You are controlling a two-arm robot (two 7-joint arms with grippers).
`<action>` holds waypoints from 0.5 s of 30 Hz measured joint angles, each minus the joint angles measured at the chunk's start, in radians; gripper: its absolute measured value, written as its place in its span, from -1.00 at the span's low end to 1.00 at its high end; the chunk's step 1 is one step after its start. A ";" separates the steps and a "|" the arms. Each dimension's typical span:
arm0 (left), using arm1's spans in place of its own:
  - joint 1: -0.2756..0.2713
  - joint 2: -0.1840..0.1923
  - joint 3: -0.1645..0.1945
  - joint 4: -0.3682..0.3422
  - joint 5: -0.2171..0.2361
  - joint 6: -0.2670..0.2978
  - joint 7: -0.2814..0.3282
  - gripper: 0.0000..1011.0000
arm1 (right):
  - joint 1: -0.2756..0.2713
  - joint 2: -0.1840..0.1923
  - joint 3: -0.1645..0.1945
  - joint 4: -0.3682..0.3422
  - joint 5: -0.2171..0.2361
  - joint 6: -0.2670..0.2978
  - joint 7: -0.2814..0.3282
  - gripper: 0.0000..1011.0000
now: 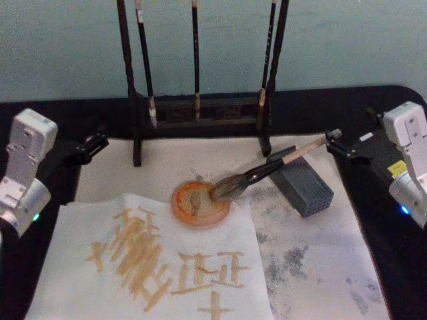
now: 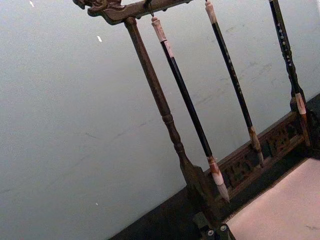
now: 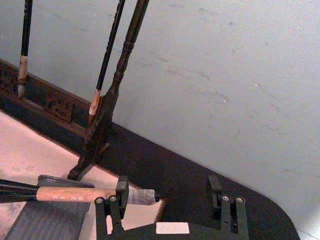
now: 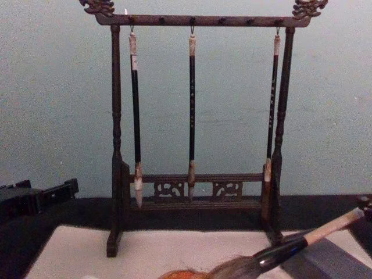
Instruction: Pick up the brush from the inkstone, write on the paper, then place the brush back to its original position.
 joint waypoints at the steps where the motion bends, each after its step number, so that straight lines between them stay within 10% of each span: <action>1: 0.000 0.000 0.000 0.000 0.000 0.000 0.000 0.98 | 0.000 0.000 0.000 0.000 0.000 0.000 0.000 0.99; 15: 0.000 0.000 0.000 0.000 0.000 0.000 0.000 0.98 | 0.000 0.000 0.000 0.000 0.000 0.000 0.000 0.99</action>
